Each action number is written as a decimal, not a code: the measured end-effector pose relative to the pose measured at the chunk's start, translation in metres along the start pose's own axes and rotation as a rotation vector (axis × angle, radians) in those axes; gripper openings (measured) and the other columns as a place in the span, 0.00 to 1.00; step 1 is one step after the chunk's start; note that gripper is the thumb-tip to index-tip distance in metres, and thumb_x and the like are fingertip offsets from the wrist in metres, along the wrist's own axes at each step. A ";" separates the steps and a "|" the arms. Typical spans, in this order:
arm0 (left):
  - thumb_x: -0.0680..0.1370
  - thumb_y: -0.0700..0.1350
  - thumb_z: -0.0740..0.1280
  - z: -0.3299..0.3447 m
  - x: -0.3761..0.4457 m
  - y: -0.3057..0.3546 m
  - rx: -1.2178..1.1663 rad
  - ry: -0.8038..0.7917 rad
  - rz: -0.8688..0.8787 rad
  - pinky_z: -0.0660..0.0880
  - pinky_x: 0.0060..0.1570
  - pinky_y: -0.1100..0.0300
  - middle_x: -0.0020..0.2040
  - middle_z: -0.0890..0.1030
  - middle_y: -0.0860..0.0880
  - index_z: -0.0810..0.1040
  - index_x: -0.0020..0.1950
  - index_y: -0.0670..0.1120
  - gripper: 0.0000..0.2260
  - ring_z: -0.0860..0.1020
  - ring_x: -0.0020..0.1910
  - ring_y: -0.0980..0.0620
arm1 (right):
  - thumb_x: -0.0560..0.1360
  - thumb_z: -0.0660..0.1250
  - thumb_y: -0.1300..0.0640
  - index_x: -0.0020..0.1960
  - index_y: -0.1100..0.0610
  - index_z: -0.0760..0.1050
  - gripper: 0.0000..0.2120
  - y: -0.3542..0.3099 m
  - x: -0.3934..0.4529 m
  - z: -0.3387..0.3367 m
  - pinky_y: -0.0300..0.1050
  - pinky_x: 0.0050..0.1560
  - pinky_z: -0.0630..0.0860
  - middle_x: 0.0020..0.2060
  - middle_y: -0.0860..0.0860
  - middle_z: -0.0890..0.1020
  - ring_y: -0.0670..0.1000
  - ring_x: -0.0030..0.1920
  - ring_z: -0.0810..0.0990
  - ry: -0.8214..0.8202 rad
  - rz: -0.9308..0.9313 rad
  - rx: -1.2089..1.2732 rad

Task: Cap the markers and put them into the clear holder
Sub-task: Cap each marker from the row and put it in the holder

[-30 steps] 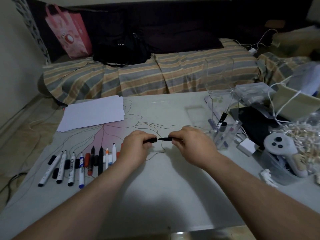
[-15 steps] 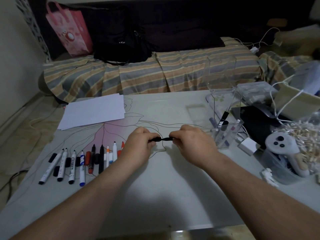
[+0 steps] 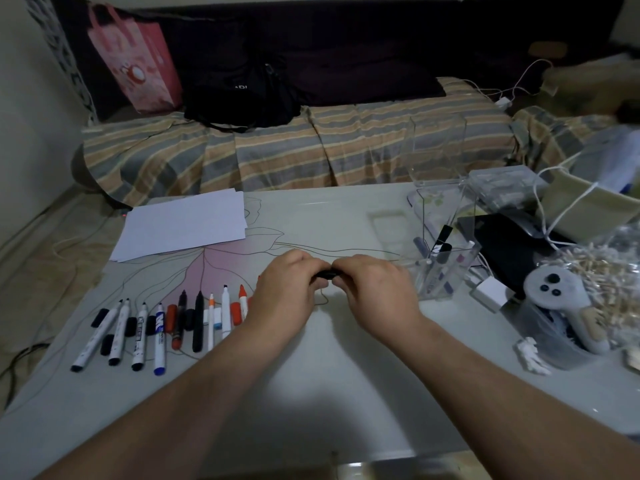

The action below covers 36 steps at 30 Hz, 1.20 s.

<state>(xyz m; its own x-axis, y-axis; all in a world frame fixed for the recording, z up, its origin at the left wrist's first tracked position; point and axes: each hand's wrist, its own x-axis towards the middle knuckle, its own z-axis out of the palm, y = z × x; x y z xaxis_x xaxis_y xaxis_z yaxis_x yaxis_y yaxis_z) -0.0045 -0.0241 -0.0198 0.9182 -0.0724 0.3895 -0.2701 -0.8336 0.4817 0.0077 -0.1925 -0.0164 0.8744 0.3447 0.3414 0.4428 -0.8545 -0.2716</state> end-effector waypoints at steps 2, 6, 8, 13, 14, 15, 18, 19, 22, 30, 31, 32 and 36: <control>0.73 0.43 0.75 0.000 0.003 0.005 -0.049 0.025 -0.045 0.72 0.48 0.66 0.46 0.83 0.56 0.86 0.53 0.55 0.11 0.78 0.47 0.56 | 0.81 0.62 0.47 0.59 0.41 0.76 0.09 0.003 0.002 -0.006 0.53 0.50 0.69 0.51 0.43 0.83 0.54 0.56 0.77 -0.016 0.047 -0.004; 0.75 0.47 0.75 0.004 0.011 0.030 -0.642 0.168 -0.339 0.75 0.48 0.68 0.48 0.85 0.56 0.82 0.57 0.56 0.12 0.82 0.44 0.59 | 0.82 0.62 0.51 0.60 0.42 0.76 0.10 0.017 0.007 -0.036 0.52 0.52 0.71 0.43 0.41 0.84 0.52 0.52 0.75 -0.131 0.033 0.182; 0.79 0.55 0.68 0.012 0.015 0.037 -0.748 0.238 -0.358 0.79 0.52 0.58 0.50 0.84 0.54 0.79 0.61 0.58 0.11 0.83 0.47 0.53 | 0.81 0.64 0.54 0.56 0.45 0.77 0.07 0.026 0.010 -0.058 0.49 0.50 0.74 0.42 0.41 0.82 0.50 0.47 0.78 0.012 0.142 0.453; 0.82 0.51 0.63 0.028 0.007 0.048 -0.476 0.015 -0.154 0.76 0.59 0.56 0.52 0.83 0.58 0.84 0.55 0.52 0.11 0.79 0.53 0.58 | 0.81 0.67 0.51 0.54 0.47 0.73 0.04 0.076 0.010 -0.101 0.43 0.45 0.78 0.44 0.40 0.80 0.41 0.45 0.80 0.459 0.412 0.558; 0.82 0.50 0.63 0.034 0.004 0.049 -0.386 -0.045 -0.067 0.75 0.59 0.56 0.52 0.83 0.57 0.84 0.55 0.52 0.10 0.78 0.53 0.57 | 0.80 0.68 0.51 0.53 0.47 0.73 0.04 0.085 0.007 -0.100 0.41 0.43 0.76 0.42 0.39 0.79 0.39 0.44 0.80 0.440 0.429 0.513; 0.81 0.51 0.63 0.039 0.001 0.049 -0.294 -0.108 0.015 0.73 0.60 0.55 0.53 0.83 0.56 0.84 0.55 0.52 0.11 0.77 0.54 0.55 | 0.80 0.69 0.52 0.52 0.48 0.73 0.04 0.093 0.004 -0.095 0.41 0.42 0.74 0.41 0.40 0.79 0.40 0.43 0.80 0.387 0.435 0.460; 0.80 0.54 0.62 0.052 -0.008 0.046 -0.098 -0.283 0.127 0.69 0.63 0.56 0.56 0.80 0.56 0.83 0.56 0.56 0.11 0.74 0.59 0.51 | 0.79 0.70 0.53 0.59 0.49 0.72 0.11 0.105 -0.002 -0.075 0.45 0.45 0.71 0.41 0.47 0.80 0.52 0.45 0.78 0.205 0.334 0.193; 0.80 0.54 0.62 0.055 -0.011 0.045 -0.076 -0.325 0.140 0.69 0.63 0.57 0.56 0.80 0.57 0.83 0.56 0.57 0.11 0.73 0.59 0.52 | 0.78 0.70 0.53 0.64 0.47 0.68 0.17 0.107 -0.002 -0.070 0.49 0.47 0.73 0.42 0.49 0.81 0.54 0.47 0.77 0.165 0.304 0.123; 0.80 0.53 0.63 0.059 -0.016 0.044 -0.047 -0.393 0.175 0.70 0.63 0.55 0.56 0.80 0.58 0.82 0.56 0.58 0.10 0.72 0.59 0.53 | 0.80 0.66 0.52 0.66 0.44 0.64 0.18 0.108 0.003 -0.064 0.59 0.50 0.76 0.46 0.55 0.82 0.59 0.51 0.74 0.115 0.284 0.014; 0.79 0.51 0.63 0.049 -0.018 0.022 -0.001 -0.443 0.120 0.70 0.65 0.53 0.55 0.79 0.58 0.82 0.55 0.58 0.10 0.73 0.59 0.53 | 0.77 0.61 0.65 0.62 0.46 0.81 0.21 0.113 -0.001 -0.055 0.50 0.45 0.59 0.61 0.45 0.81 0.59 0.56 0.66 0.011 0.283 -0.153; 0.79 0.51 0.63 0.047 -0.019 0.017 -0.004 -0.438 0.097 0.70 0.65 0.53 0.55 0.78 0.57 0.82 0.55 0.58 0.10 0.73 0.60 0.53 | 0.76 0.62 0.64 0.61 0.47 0.82 0.20 0.109 0.000 -0.055 0.50 0.46 0.60 0.62 0.45 0.80 0.60 0.56 0.67 0.076 0.264 -0.170; 0.79 0.51 0.64 0.043 -0.020 0.010 -0.004 -0.431 0.068 0.71 0.65 0.53 0.54 0.78 0.56 0.82 0.55 0.58 0.10 0.73 0.60 0.53 | 0.77 0.64 0.63 0.61 0.48 0.83 0.18 0.104 0.002 -0.055 0.50 0.46 0.62 0.62 0.47 0.80 0.60 0.57 0.68 0.156 0.249 -0.180; 0.79 0.42 0.65 0.016 -0.017 -0.023 0.091 -0.398 -0.064 0.70 0.59 0.56 0.54 0.78 0.53 0.84 0.57 0.57 0.13 0.73 0.59 0.49 | 0.75 0.65 0.61 0.55 0.53 0.85 0.13 0.058 0.015 -0.039 0.53 0.49 0.72 0.52 0.52 0.82 0.61 0.53 0.75 0.291 0.085 -0.100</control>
<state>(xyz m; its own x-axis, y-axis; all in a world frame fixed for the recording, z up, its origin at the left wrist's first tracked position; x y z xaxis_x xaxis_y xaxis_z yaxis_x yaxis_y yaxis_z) -0.0093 -0.0123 -0.0507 0.9774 -0.2106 0.0182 -0.1989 -0.8870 0.4167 0.0389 -0.2516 0.0081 0.8077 0.1571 0.5683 0.3364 -0.9144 -0.2253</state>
